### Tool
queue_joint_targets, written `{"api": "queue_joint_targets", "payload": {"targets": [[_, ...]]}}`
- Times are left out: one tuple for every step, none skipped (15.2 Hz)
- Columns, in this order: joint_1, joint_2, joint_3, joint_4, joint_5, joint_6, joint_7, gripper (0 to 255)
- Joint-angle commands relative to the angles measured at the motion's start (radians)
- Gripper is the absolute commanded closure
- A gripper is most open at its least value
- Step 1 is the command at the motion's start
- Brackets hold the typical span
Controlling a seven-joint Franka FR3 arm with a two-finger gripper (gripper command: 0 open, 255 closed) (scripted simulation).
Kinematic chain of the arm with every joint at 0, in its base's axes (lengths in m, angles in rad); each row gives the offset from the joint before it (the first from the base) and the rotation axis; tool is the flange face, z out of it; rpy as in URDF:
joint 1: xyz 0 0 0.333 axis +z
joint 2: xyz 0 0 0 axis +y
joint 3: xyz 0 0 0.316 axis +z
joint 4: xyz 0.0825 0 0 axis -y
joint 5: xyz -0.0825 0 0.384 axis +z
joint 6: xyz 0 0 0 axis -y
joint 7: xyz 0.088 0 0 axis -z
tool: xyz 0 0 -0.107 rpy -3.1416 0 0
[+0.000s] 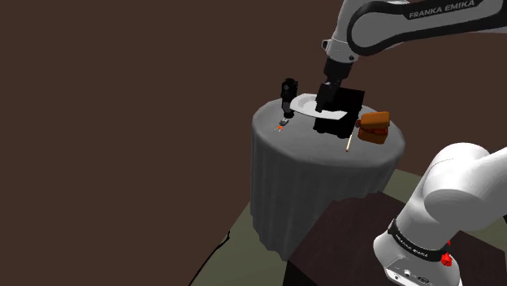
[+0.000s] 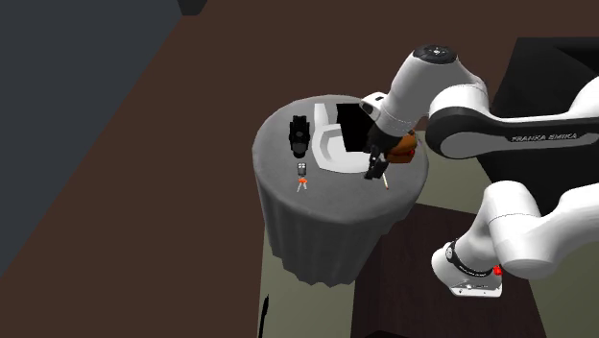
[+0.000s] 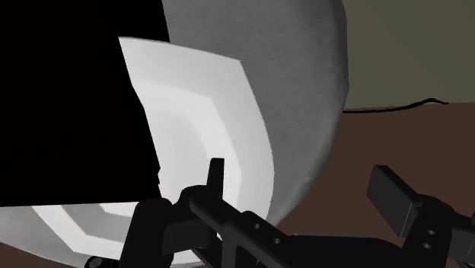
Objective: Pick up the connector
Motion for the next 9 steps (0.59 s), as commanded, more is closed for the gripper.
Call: {"api": "queue_joint_targets", "payload": {"targets": [[-0.004, 0.039, -0.024, -0.006, -0.020, 0.097, -0.030, 0], [-0.006, 0.061, -0.038, -0.006, -0.028, 0.142, -0.046, 0], [-0.007, 0.085, -0.051, -0.004, -0.035, 0.188, -0.062, 0], [-0.008, 0.109, -0.065, 0.000, -0.040, 0.233, -0.078, 0], [-0.007, 0.135, -0.079, 0.005, -0.045, 0.277, -0.094, 0], [-0.006, 0.162, -0.093, 0.012, -0.048, 0.321, -0.111, 0], [-0.004, 0.189, -0.108, 0.020, -0.048, 0.364, -0.128, 0], [-0.002, 0.217, -0.123, 0.030, -0.047, 0.407, -0.146, 0], [0.002, 0.246, -0.138, 0.041, -0.044, 0.448, -0.166, 0]]}}
